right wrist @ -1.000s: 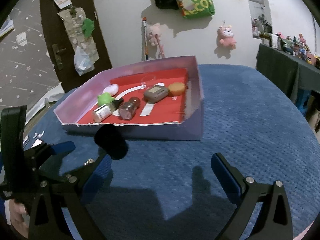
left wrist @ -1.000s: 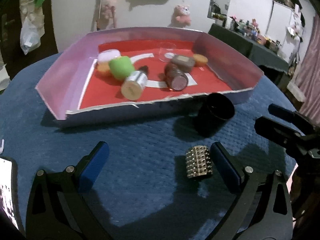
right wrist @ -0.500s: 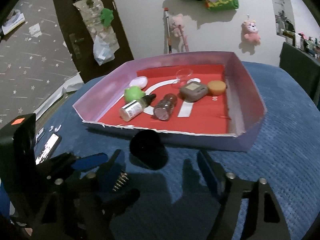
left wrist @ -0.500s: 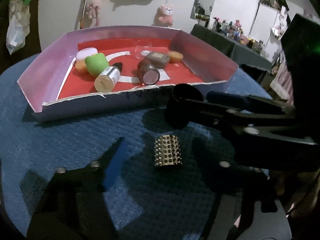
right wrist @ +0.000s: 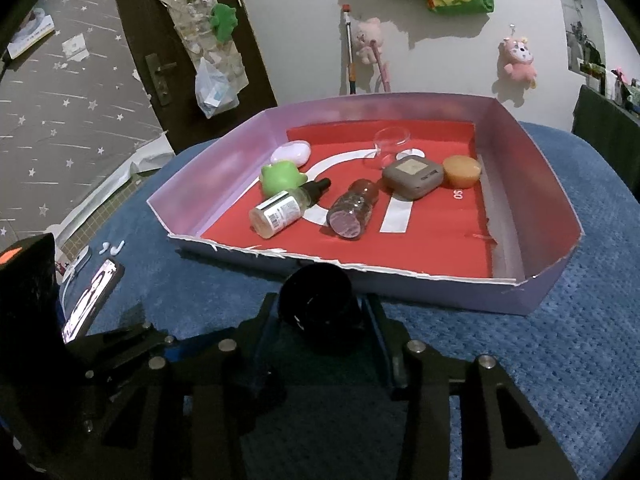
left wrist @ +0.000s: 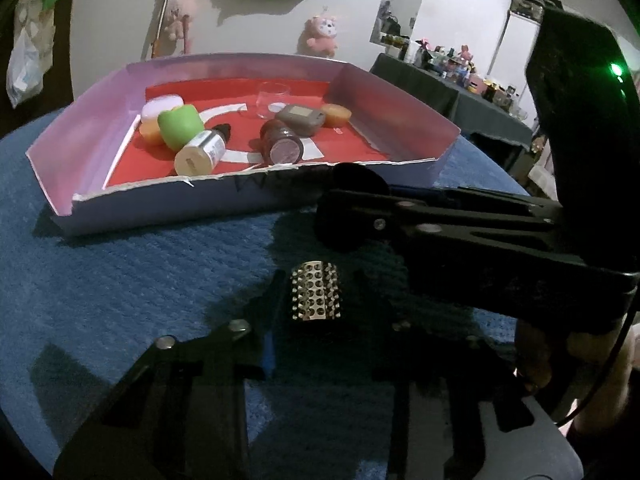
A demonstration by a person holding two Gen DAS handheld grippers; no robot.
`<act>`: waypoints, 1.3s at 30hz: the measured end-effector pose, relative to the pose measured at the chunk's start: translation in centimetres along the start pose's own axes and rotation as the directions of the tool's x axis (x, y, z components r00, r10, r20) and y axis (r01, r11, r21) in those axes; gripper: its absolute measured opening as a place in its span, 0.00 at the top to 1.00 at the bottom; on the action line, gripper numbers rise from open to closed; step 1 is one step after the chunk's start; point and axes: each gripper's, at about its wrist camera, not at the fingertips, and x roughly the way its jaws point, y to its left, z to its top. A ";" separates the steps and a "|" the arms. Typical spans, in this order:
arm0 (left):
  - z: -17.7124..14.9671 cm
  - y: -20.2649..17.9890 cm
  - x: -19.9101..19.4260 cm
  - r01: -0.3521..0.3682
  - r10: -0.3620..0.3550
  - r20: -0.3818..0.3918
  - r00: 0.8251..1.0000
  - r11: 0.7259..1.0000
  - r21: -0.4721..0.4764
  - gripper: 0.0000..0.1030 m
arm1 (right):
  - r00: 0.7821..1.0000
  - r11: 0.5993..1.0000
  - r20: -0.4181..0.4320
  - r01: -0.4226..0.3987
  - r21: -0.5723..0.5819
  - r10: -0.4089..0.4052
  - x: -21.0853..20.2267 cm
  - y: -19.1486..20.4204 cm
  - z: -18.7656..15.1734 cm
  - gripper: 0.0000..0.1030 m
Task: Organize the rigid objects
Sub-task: 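Grasp the studded cylinder with left tool while right tool grasps the black cup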
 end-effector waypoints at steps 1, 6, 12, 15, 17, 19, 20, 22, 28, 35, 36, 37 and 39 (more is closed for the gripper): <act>0.0 0.1 0.0 0.002 -0.002 0.001 1.000 1.000 -0.002 0.75 | 1.000 1.000 0.004 0.000 0.001 0.000 -0.1 -0.1 0.0 0.59; -0.1 0.4 -0.3 0.023 -0.023 0.001 1.000 1.000 -0.019 0.77 | 0.999 0.999 0.027 -0.024 0.038 0.023 -1.0 -0.6 -0.4 0.61; 0.0 0.3 -1.2 0.029 -0.028 0.019 0.999 0.999 -0.017 0.77 | 0.997 0.998 0.063 -0.044 0.052 0.041 -2.8 -0.7 -0.7 0.62; 0.0 0.3 -1.7 0.028 -0.027 0.028 0.999 0.999 -0.018 0.77 | 0.996 0.997 0.084 -0.048 0.057 0.044 -3.8 -0.7 -0.8 0.62; 0.0 0.4 -1.9 0.031 -0.030 0.034 0.999 0.999 -0.022 0.77 | 0.994 0.997 0.096 -0.052 0.061 0.046 -4.4 -0.7 -0.9 0.62; 0.0 0.4 -2.4 0.032 -0.031 0.043 0.999 0.999 -0.023 0.77 | 0.994 0.996 0.102 -0.056 0.064 0.050 -4.8 -0.7 -1.0 0.63; 0.1 0.4 -2.6 0.031 -0.030 0.047 0.998 0.999 -0.023 0.77 | 0.993 0.996 0.106 -0.059 0.065 0.052 -5.1 -0.7 -1.1 0.63; 0.1 0.3 -3.0 0.028 -0.027 0.056 0.998 0.999 -0.022 0.77 | 0.992 0.996 0.112 -0.064 0.065 0.056 -5.5 -0.5 -1.2 0.63; 0.2 0.5 -4.1 0.019 -0.017 0.076 0.997 0.999 -0.029 0.77 | 0.990 0.996 0.126 -0.072 0.057 0.064 -6.4 -0.1 -1.5 0.63; 0.5 0.6 -4.9 0.012 -0.009 0.093 0.996 0.999 -0.030 0.77 | 0.987 0.995 0.139 -0.086 0.046 0.078 -7.3 0.5 -1.6 0.63; 0.5 0.6 -5.0 0.011 -0.008 0.096 0.995 1.000 -0.029 0.77 | 0.987 0.995 0.140 -0.087 0.045 0.080 -7.5 0.5 -1.7 0.63; 0.6 0.6 -5.1 0.010 -0.007 0.099 0.995 1.000 -0.029 0.77 | 0.987 0.995 0.141 -0.089 0.043 0.083 -7.6 0.6 -1.7 0.63; 0.8 0.6 -5.3 0.009 -0.006 0.105 0.994 1.000 -0.028 0.77 | 0.986 0.995 0.144 -0.092 0.040 0.086 -7.9 0.7 -1.7 0.63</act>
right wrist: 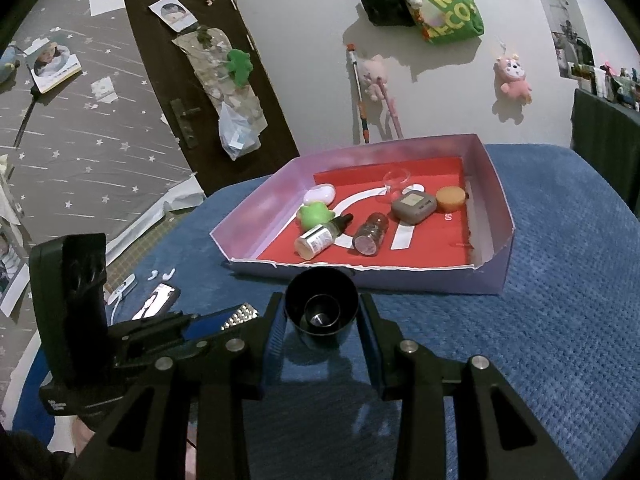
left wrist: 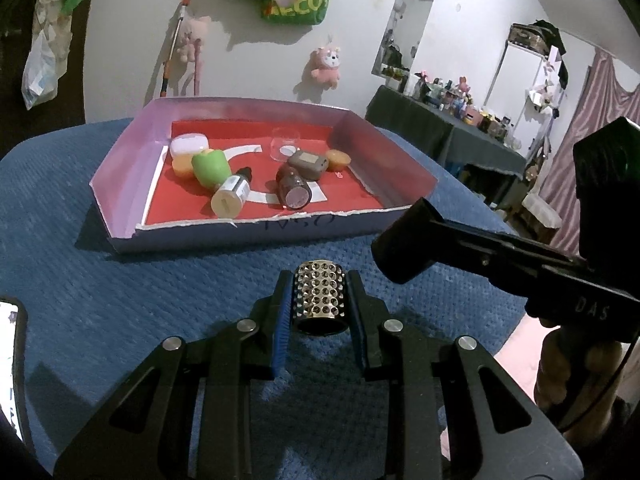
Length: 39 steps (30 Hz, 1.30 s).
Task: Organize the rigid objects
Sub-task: 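Grasp the studded cylinder with left tool while right tool grasps the black cup, then carry the studded cylinder with left tool while right tool carries the black cup into the tray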
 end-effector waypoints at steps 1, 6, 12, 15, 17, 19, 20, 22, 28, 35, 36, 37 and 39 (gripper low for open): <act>0.1 0.1 -0.1 0.000 0.000 0.003 1.000 1.000 -0.001 0.77 | 1.000 1.000 0.000 -0.002 -0.001 0.002 0.0 0.1 0.0 0.63; 0.8 0.4 -0.2 0.000 0.001 0.015 1.000 1.000 -0.003 0.77 | 1.000 1.000 0.009 -0.012 -0.011 0.012 -0.5 0.5 0.2 0.63; 1.6 0.9 -0.3 -0.001 0.002 0.030 1.000 1.000 -0.005 0.77 | 1.000 1.000 0.019 -0.023 -0.018 0.024 -0.7 0.8 0.6 0.63; 1.9 1.0 -0.2 0.001 -0.001 0.033 0.999 1.000 -0.005 0.77 | 0.999 0.999 0.022 -0.028 -0.020 0.028 -0.8 0.8 0.7 0.63; 2.0 1.1 -0.2 -0.001 0.001 0.035 0.999 1.000 -0.002 0.77 | 0.999 0.999 0.023 -0.029 -0.024 0.029 -0.7 0.9 0.8 0.63; 2.2 1.3 -0.2 0.001 -0.001 0.036 0.999 1.000 -0.003 0.77 | 0.999 0.999 0.024 -0.029 -0.027 0.030 -0.7 0.9 0.8 0.63; 2.3 1.4 -0.1 0.004 -0.004 0.036 0.999 1.000 -0.004 0.77 | 0.999 0.999 0.025 -0.030 -0.027 0.030 -0.7 0.9 0.9 0.63; 2.5 1.6 0.0 0.010 -0.009 0.034 0.999 1.000 -0.009 0.77 | 0.999 0.999 0.025 -0.030 -0.028 0.031 -0.6 1.0 1.0 0.63; 3.6 2.3 0.4 0.022 -0.021 0.031 0.999 1.000 -0.018 0.77 | 0.999 0.999 0.024 -0.030 -0.031 0.031 -0.5 1.0 1.3 0.63; 4.6 2.7 1.8 0.032 -0.032 0.008 0.999 0.999 -0.021 0.77 | 0.999 0.999 0.027 -0.027 -0.034 0.028 0.3 0.6 2.3 0.63; 4.8 2.7 2.0 0.036 -0.036 0.006 0.999 0.999 -0.020 0.77 | 0.999 0.999 0.027 -0.026 -0.033 0.027 0.4 0.5 2.5 0.63; 4.9 2.7 2.2 0.037 -0.037 0.004 0.999 0.999 -0.019 0.77 | 0.999 0.999 0.028 -0.025 -0.034 0.026 0.5 0.4 2.7 0.63; 5.3 2.7 2.6 0.034 -0.034 0.001 0.999 0.999 -0.014 0.77 | 0.999 0.999 0.033 -0.018 -0.038 0.019 0.8 0.2 3.1 0.63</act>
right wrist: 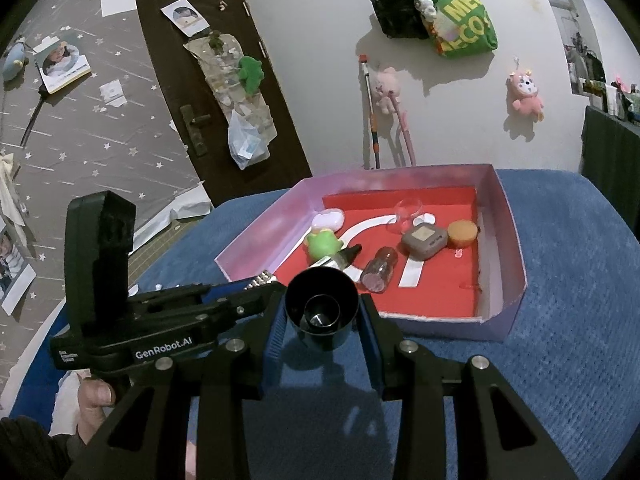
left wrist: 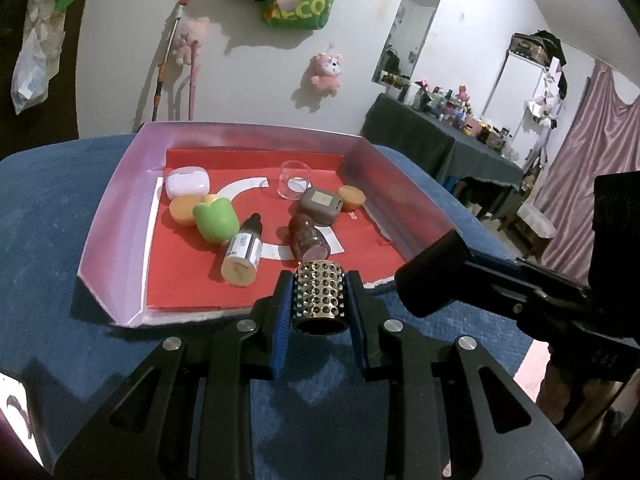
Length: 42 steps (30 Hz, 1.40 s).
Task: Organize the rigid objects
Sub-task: 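Carry the studded cylinder with left tool while right tool carries the black cup into the tray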
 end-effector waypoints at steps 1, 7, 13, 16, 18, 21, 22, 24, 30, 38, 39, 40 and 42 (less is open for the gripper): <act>0.1 0.0 0.2 0.000 0.000 -0.001 1.000 1.000 0.002 0.77 | 1.000 1.000 0.002 0.003 -0.001 -0.003 0.1 -0.1 0.2 0.63; 0.9 0.2 1.4 -0.006 0.006 -0.021 1.000 1.000 0.003 0.77 | 1.000 1.000 0.009 0.023 -0.004 -0.023 1.0 -1.0 1.2 0.63; 1.3 1.2 3.5 0.010 -0.012 -0.074 0.997 1.000 -0.027 0.77 | 0.997 0.997 -0.005 0.079 -0.017 -0.079 2.5 -2.3 2.1 0.63; 1.4 1.4 4.3 0.004 -0.007 -0.098 0.995 1.000 -0.029 0.77 | 0.994 0.995 -0.027 0.101 -0.019 -0.102 3.4 -3.0 2.2 0.63; 1.4 1.6 4.8 -0.002 -0.001 -0.112 0.994 1.000 -0.026 0.77 | 0.993 0.993 -0.039 0.112 -0.021 -0.113 4.0 -3.5 2.2 0.63; 1.4 2.0 5.7 -0.008 0.004 -0.143 0.990 1.000 -0.025 0.77 | 0.991 0.992 -0.056 0.123 -0.023 -0.124 4.7 -4.0 2.2 0.63; 1.4 2.0 6.0 -0.011 0.007 -0.150 0.989 1.000 -0.023 0.77 | 0.990 0.992 -0.062 0.126 -0.025 -0.128 4.9 -4.0 2.2 0.63; 1.4 2.2 6.4 -0.023 0.020 -0.159 0.987 1.000 -0.019 0.77 | 0.988 0.990 -0.072 0.136 -0.034 -0.138 5.4 -4.0 2.1 0.63; 1.4 3.1 7.1 -0.031 0.025 -0.170 0.985 0.999 -0.031 0.77 | 0.983 0.987 -0.097 0.154 -0.041 -0.157 6.6 -4.4 2.1 0.63; 1.6 3.5 7.3 -0.016 0.010 -0.171 0.985 0.999 -0.037 0.77 | 0.978 0.986 -0.130 0.162 -0.035 -0.165 8.0 -5.0 2.1 0.63; 1.6 3.5 7.3 -0.017 0.011 -0.173 0.985 0.999 -0.038 0.77 | 0.977 0.986 -0.133 0.162 -0.033 -0.165 8.2 -5.1 2.1 0.63; 1.6 3.5 7.4 -0.019 0.012 -0.176 0.984 0.999 -0.040 0.77 | 0.977 0.986 -0.135 0.163 -0.032 -0.166 8.3 -5.1 2.1 0.63; 1.7 3.7 7.8 -0.026 0.017 -0.187 0.982 0.999 -0.045 0.77 | 0.976 0.986 -0.138 0.165 -0.030 -0.168 8.5 -5.3 2.1 0.63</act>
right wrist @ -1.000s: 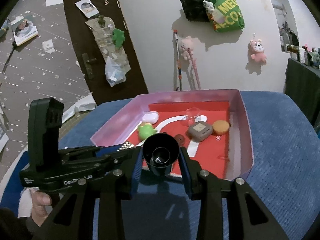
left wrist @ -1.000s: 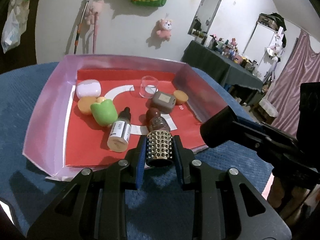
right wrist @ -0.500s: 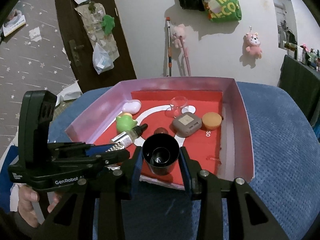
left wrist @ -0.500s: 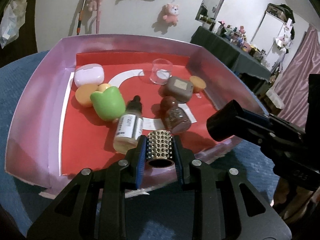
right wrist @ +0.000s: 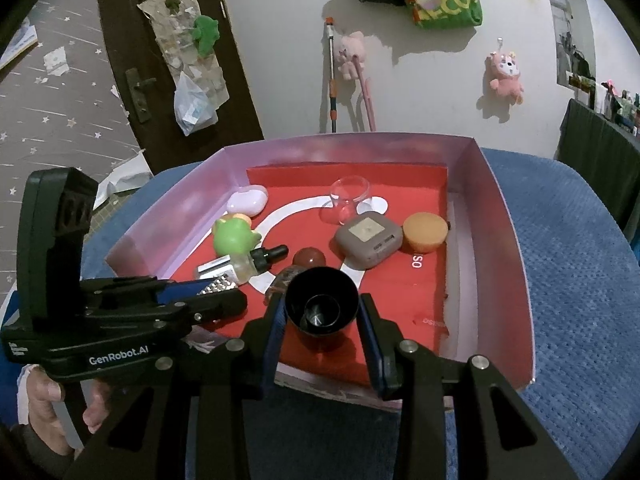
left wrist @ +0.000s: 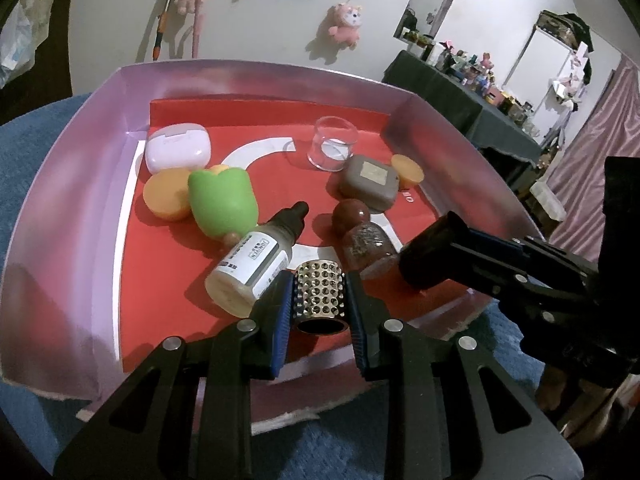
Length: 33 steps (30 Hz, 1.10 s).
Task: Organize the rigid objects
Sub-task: 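Carry the studded cylinder with left tool while right tool carries the black cup into the tray, then lower and release the studded cylinder with left tool while right tool releases the black cup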
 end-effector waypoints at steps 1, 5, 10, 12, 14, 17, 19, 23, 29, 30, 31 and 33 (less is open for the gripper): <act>0.0 0.1 0.2 -0.002 0.002 -0.004 1.000 1.000 -0.004 0.77 | 1.000 1.000 -0.001 0.001 0.001 -0.001 0.1 0.0 0.0 0.63; 0.3 0.5 0.5 0.014 -0.015 -0.008 1.000 1.000 -0.026 0.77 | 1.000 1.000 -0.009 0.003 0.007 -0.003 0.6 -0.1 0.2 0.63; 0.4 0.4 0.6 0.013 -0.014 -0.012 1.000 1.000 -0.028 0.77 | 1.000 1.000 -0.018 -0.004 0.021 0.005 1.1 -0.5 0.3 0.63; 0.5 0.4 0.7 0.019 -0.019 -0.015 1.000 0.999 -0.029 0.77 | 1.000 1.000 -0.019 -0.007 0.024 0.008 1.2 -0.6 0.4 0.63; 0.6 0.4 0.8 0.023 -0.023 -0.018 1.000 0.999 -0.029 0.77 | 1.000 1.000 -0.020 -0.006 0.022 0.007 1.3 -0.6 0.5 0.63; 0.8 0.4 1.0 0.021 -0.021 -0.021 1.000 0.999 -0.025 0.77 | 1.000 1.000 -0.021 -0.006 0.021 0.007 1.3 -0.6 0.5 0.63; 0.9 0.4 1.1 0.020 -0.021 -0.021 1.000 0.999 -0.025 0.77 | 1.000 1.000 -0.021 -0.005 0.021 0.006 1.4 -0.6 0.6 0.63; 0.9 0.4 1.2 0.021 -0.022 -0.020 1.000 0.999 -0.025 0.77 | 1.000 1.000 -0.021 -0.006 0.021 0.006 1.4 -0.6 0.6 0.63; 0.9 0.4 1.2 0.021 -0.022 -0.021 1.000 0.999 -0.025 0.77 | 1.000 1.000 -0.022 -0.003 0.019 0.003 1.6 -0.7 0.7 0.63; 0.9 0.4 1.2 0.021 -0.022 -0.021 1.000 0.999 -0.026 0.77 | 1.000 1.000 -0.022 -0.002 0.018 0.003 1.7 -0.7 0.7 0.63; 0.9 0.3 1.2 0.020 -0.021 -0.021 1.000 0.999 -0.025 0.77 | 1.000 1.000 -0.022 -0.002 0.018 0.003 1.8 -0.8 0.7 0.63; 0.9 0.4 1.2 0.020 -0.021 -0.021 1.000 0.999 -0.025 0.77 | 1.000 1.000 -0.022 -0.002 0.018 0.002 1.8 -0.8 0.7 0.63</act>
